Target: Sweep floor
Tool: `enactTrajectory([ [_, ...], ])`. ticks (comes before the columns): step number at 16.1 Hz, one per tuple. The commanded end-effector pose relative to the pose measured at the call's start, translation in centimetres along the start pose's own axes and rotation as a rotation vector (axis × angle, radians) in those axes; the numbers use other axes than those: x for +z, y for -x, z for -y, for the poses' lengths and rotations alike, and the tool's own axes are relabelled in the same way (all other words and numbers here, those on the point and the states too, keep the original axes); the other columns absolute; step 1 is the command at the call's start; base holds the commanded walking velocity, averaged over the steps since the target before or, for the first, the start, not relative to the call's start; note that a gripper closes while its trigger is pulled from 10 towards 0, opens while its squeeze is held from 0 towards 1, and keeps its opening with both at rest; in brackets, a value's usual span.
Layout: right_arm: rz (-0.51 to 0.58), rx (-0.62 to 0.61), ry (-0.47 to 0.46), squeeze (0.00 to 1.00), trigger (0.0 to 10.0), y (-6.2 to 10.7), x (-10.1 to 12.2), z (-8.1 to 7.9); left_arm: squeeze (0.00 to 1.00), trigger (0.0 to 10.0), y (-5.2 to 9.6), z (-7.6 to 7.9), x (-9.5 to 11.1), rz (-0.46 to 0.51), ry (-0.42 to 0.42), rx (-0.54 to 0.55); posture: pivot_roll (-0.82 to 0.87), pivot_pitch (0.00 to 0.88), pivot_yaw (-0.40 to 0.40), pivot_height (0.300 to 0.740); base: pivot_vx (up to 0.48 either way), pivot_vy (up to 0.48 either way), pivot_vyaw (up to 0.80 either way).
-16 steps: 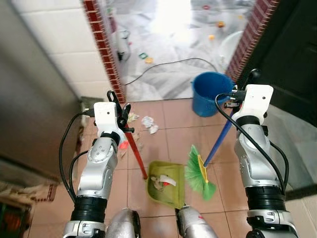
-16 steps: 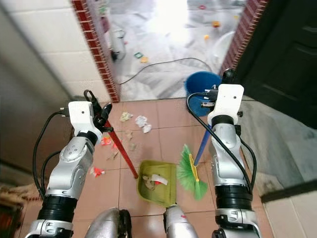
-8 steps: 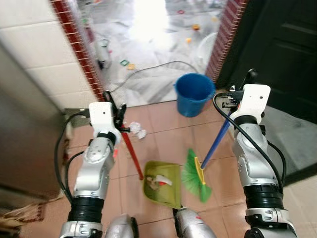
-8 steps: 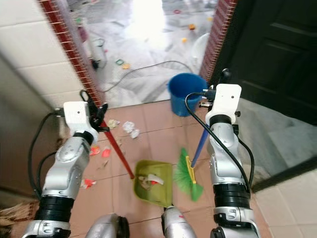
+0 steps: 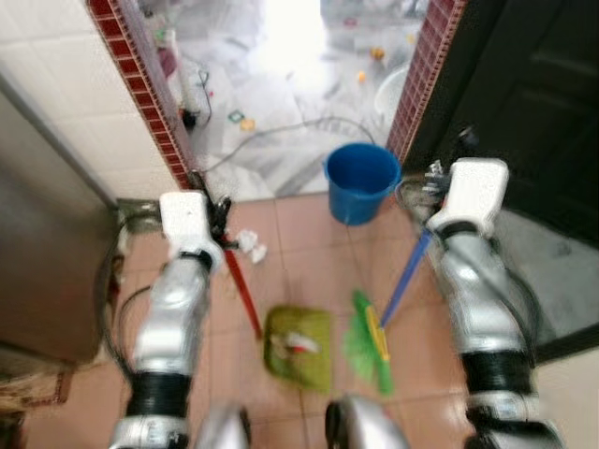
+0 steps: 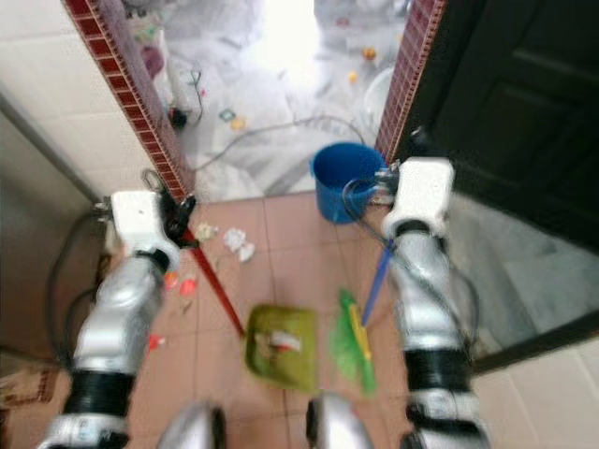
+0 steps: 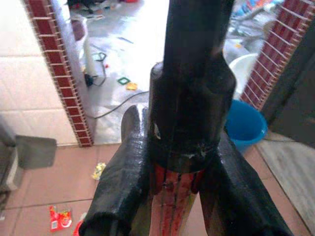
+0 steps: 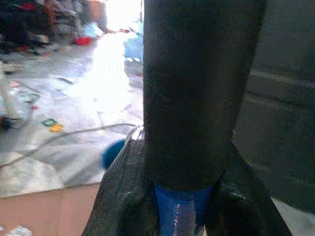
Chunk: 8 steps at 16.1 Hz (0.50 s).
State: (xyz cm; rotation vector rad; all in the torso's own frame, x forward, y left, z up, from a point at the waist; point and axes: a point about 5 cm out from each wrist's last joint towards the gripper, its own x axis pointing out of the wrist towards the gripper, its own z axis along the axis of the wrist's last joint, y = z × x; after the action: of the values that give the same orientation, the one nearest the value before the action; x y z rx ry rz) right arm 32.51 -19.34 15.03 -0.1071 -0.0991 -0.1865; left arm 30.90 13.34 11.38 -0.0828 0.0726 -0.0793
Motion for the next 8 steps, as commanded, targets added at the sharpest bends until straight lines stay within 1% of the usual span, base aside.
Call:
enactTrajectory([
  [1, 0.032, 0.014, 0.01, 0.0, 10.0, 0.0, 0.6, -0.3, 0.0, 10.0, -0.1, 0.1, 1.3, 0.059, 0.031, -0.007, -0.09, 0.113, 0.059, 0.74, 0.0, -0.33, 0.0],
  [2, 0.03, 0.016, 0.012, 0.0, 10.0, 0.0, 0.6, -0.3, 0.0, 10.0, -0.1, 0.0, 1.4, 0.062, 0.03, -0.002, -0.09, 0.113, 0.059, 0.74, 0.0, -0.319, 0.0],
  [3, 0.028, 0.019, 0.013, 0.0, 10.0, 0.0, 0.5, -0.4, 0.0, 10.0, -0.1, -0.2, 1.5, 0.067, 0.03, 0.005, -0.09, 0.112, 0.055, 0.74, 0.0, 0.0, 0.0],
  [5, 0.024, 0.023, 0.016, 0.0, 10.0, 0.0, 0.3, -0.4, 0.0, 10.0, -0.2, -0.8, 1.5, 0.066, 0.073, 0.061, -0.08, 0.111, 0.052, 0.74, 0.0, 0.0, 0.0],
  [7, 0.018, 0.021, 0.019, 0.0, 10.0, 0.0, 0.2, -0.2, 0.0, 10.0, -0.3, -1.3, 1.5, 0.045, 0.123, 0.089, -0.08, 0.111, 0.052, 0.74, 0.0, 0.0, 0.0],
  [8, 0.019, 0.021, 0.02, 0.0, 10.0, 0.0, 0.2, -0.2, 0.0, 10.0, -0.4, -1.6, 1.6, 0.052, 0.112, 0.086, -0.09, 0.114, 0.053, 0.74, 0.0, 0.0, 0.0],
])
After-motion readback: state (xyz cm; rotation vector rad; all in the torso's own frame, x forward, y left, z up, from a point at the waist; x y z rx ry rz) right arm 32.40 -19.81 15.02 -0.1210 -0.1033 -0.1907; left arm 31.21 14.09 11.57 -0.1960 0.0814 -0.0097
